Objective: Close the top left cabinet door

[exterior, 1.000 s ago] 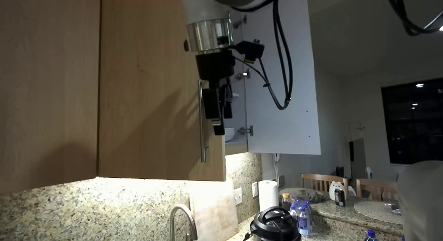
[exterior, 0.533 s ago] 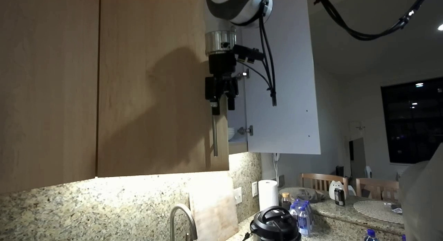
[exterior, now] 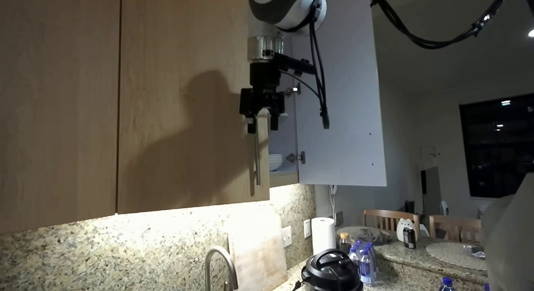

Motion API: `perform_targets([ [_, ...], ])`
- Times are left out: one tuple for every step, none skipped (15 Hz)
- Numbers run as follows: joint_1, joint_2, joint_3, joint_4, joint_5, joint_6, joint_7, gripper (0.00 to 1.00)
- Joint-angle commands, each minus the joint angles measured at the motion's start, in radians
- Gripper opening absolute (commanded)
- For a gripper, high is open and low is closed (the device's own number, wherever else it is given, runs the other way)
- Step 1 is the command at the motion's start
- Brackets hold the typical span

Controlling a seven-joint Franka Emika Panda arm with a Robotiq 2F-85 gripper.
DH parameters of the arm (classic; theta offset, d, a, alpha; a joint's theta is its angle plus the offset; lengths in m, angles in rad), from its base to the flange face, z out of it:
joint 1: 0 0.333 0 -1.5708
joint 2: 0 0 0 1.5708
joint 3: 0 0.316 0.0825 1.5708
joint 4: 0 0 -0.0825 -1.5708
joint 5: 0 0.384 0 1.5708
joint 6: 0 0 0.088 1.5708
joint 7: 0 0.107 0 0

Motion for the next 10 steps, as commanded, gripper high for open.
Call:
perform_targets([
  [-0.016,-0.016,0.008,-0.023,0.02,0.042,0.031,1.0],
  [-0.017,-0.02,0.012,-0.027,0.018,0.047,0.033,1.0],
  [-0.017,-0.023,0.015,-0.031,0.015,0.052,0.037,1.0],
  [-0.016,-0.03,0.021,-0.042,0.011,0.063,0.045,1.0],
  [-0.016,-0.038,0.028,-0.055,0.007,0.075,0.054,1.0],
  [-0.014,-0.05,0.037,-0.075,-0.001,0.092,0.061,1.0],
  [-0.013,-0.061,0.046,-0.096,-0.007,0.113,0.066,1.0],
  [-0.012,-0.067,0.055,-0.111,-0.012,0.132,0.073,1.0],
  [-0.012,-0.072,0.064,-0.124,-0.017,0.147,0.079,1.0],
  [-0.013,-0.076,0.072,-0.132,-0.019,0.162,0.086,1.0],
])
